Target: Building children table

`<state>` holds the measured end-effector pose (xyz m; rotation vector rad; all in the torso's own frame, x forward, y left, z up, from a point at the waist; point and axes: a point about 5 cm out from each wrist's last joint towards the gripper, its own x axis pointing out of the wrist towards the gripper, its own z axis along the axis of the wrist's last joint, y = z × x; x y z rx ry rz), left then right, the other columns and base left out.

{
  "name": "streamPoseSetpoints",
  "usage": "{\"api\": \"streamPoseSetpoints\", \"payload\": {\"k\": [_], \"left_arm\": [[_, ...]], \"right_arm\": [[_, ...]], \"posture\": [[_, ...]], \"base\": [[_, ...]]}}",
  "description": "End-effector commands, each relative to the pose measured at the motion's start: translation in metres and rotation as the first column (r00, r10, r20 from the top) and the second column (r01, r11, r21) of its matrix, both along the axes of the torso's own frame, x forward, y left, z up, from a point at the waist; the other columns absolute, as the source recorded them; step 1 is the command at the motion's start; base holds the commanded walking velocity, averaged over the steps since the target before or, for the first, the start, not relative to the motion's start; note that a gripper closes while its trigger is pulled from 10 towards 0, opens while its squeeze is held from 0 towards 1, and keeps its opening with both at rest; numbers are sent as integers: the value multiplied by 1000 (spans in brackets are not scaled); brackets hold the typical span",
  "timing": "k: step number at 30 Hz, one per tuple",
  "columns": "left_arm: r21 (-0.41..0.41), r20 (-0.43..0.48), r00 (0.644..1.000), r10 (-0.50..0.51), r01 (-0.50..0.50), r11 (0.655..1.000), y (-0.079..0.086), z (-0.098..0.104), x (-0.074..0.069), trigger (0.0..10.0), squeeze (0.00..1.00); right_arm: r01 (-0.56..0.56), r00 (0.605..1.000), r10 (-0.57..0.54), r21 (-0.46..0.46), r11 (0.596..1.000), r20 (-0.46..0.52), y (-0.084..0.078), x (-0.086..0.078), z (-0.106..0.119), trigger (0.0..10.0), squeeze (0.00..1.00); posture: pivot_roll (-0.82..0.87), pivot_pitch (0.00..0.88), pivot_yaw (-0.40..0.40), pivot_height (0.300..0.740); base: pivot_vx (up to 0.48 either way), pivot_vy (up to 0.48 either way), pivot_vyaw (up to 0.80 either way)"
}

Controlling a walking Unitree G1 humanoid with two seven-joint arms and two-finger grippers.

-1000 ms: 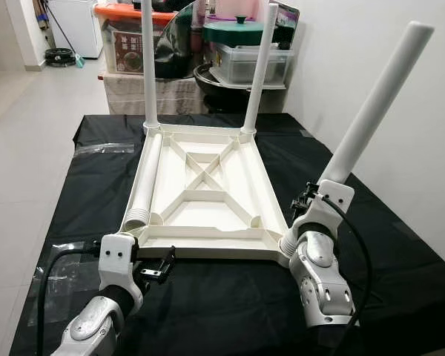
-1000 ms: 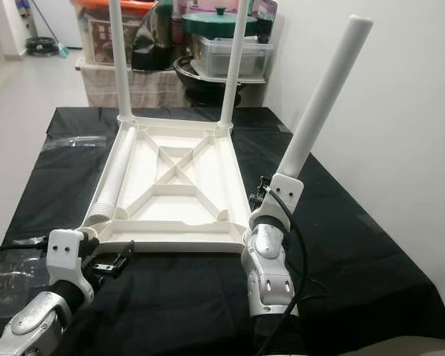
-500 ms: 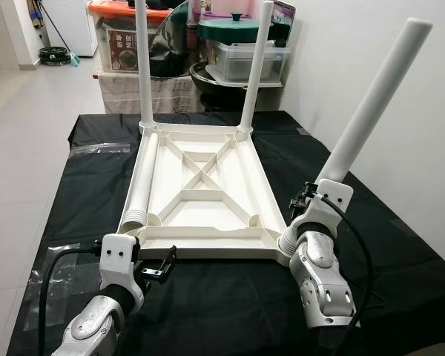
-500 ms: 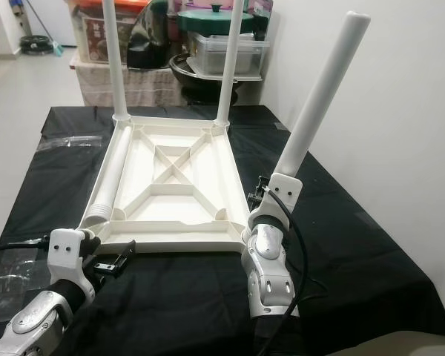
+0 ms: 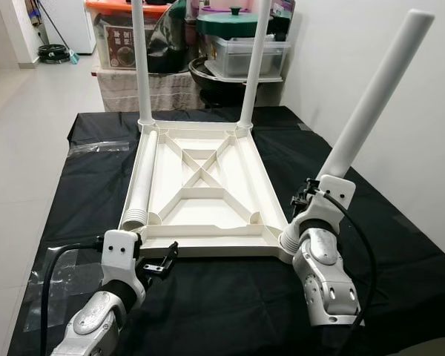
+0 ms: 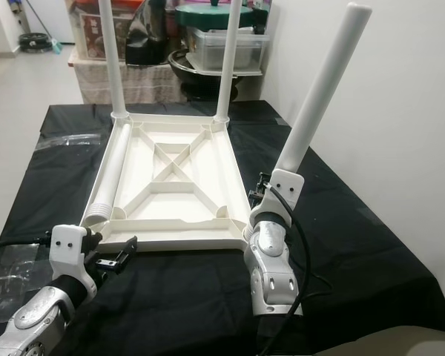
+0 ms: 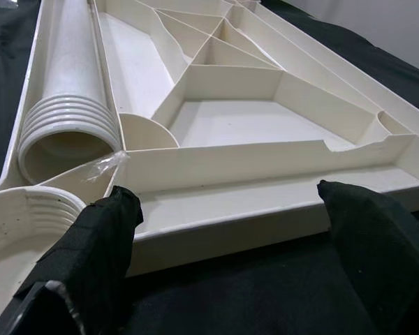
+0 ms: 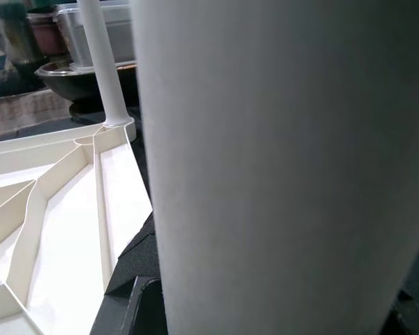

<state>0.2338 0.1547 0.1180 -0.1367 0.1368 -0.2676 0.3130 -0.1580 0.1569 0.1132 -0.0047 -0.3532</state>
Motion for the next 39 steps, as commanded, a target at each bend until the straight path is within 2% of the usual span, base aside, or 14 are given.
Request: {"api": "streamPoseSetpoints", "payload": {"k": [1, 32, 34, 39], "left_arm": [[15, -12, 1000, -3, 4, 1000, 0, -5, -1, 10000, 0], [14, -12, 1000, -15, 15, 1000, -3, -7, 1, 10000, 0], [15, -12, 1000, -16, 16, 1000, -3, -7, 1, 10000, 0], [15, -13, 1000, -16, 16, 1000, -2, -7, 1, 10000, 0]], "right_arm": [[30, 994, -31, -10, 1000, -104, -8, -4, -20, 10000, 0], [32, 997, -32, -9, 999, -72, -10, -6, -9, 10000, 0], [10, 999, -8, 29, 1000, -50, -7, -5, -9, 10000, 0], [-7, 999, 8, 32, 999, -41, -5, -5, -8, 10000, 0]], "posture": [[109, 0, -88, 740], [100, 0, -86, 740], [102, 0, -84, 740], [102, 0, -84, 740]], "base": [[0, 0, 0], [0, 0, 0], [0, 0, 0], [0, 0, 0]]}}
